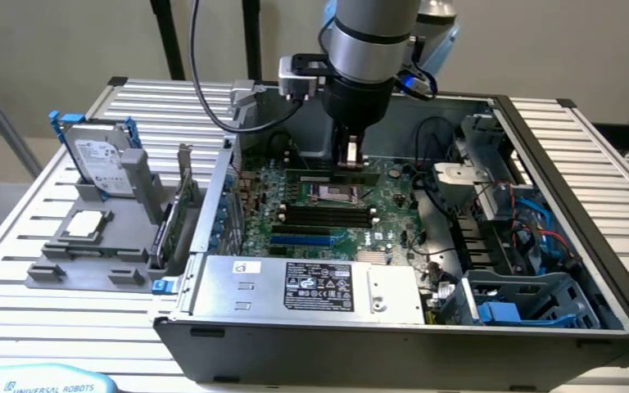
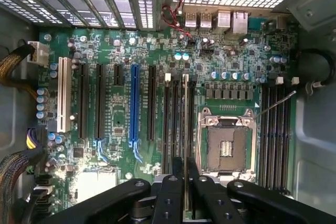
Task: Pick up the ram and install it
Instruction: 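Insert the ram into the slot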
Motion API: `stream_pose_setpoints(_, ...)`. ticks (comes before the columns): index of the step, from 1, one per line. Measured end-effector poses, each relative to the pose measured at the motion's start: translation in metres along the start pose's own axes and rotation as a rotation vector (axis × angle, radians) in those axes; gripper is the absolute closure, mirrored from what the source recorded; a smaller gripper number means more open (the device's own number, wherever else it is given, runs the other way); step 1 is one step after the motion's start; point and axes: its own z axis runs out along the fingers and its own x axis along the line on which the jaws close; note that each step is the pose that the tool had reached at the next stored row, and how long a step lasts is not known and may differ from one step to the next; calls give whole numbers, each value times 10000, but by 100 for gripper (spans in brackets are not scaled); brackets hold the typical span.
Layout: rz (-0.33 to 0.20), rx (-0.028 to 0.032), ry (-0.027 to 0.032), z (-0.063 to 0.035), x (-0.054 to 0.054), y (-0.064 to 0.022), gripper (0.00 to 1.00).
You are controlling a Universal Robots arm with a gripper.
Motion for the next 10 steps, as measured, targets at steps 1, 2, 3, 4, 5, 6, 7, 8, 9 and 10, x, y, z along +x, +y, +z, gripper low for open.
stream_pose_setpoints(1, 18, 2, 16, 13, 2, -1, 87)
stream_pose_setpoints(2, 36, 3, 37, 27, 3, -2, 87)
stream_pose_setpoints(3, 49, 4, 61, 41, 4, -4, 87)
stream_pose_setpoints(4, 61, 5, 84, 55, 5, -4, 87)
stream_pose_setpoints(5, 72, 6, 105, 69, 6, -5, 87)
stream_pose_setpoints(6, 83, 6, 121, 85, 7, -5, 87)
stream_pose_setpoints(7, 94, 7, 133, 103, 8, -6, 87)
stream_pose_setpoints(8, 107, 8, 145, 120, 10, -7, 87)
stream_pose_setpoints(9, 121, 9, 155, 138, 11, -7, 87)
stream_pose_setpoints(10, 133, 10, 170, 155, 12, -8, 87)
